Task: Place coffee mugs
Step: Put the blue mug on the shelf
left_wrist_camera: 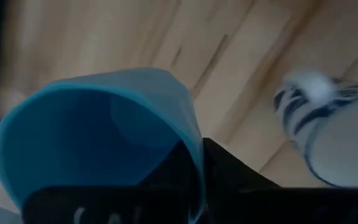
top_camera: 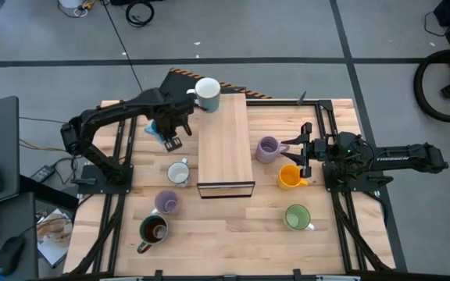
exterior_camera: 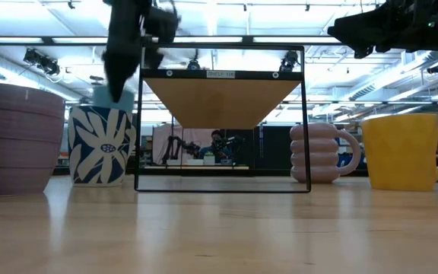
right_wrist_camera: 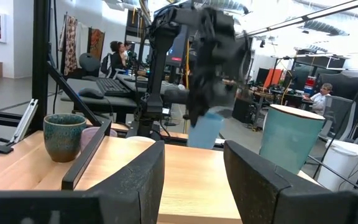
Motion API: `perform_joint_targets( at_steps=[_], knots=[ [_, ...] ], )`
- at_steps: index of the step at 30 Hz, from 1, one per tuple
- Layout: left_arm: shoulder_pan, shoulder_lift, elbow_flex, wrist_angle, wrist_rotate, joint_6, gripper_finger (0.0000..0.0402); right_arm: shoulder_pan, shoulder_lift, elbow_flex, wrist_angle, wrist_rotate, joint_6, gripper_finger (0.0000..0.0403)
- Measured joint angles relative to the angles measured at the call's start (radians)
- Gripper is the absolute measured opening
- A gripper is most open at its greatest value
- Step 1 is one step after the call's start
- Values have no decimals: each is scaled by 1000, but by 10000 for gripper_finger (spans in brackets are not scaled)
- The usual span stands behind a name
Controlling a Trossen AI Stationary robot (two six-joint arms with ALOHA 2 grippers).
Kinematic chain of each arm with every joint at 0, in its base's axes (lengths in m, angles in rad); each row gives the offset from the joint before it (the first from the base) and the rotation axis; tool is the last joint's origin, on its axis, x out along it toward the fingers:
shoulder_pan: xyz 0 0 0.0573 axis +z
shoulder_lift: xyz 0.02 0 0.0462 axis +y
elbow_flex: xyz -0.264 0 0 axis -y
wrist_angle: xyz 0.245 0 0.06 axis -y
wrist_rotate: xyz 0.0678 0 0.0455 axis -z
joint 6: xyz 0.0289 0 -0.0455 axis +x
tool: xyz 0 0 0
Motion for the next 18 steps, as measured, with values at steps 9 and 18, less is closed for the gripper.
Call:
perform_joint_targets(
  at_steps=[9,18],
  knots=[
    [-77,31,320,-11,-9,19,30,0,0,0,9,0,0,171],
    [-104,254,642,-126,47,23,29,0,0,0,17,0,-1,171]
  ],
)
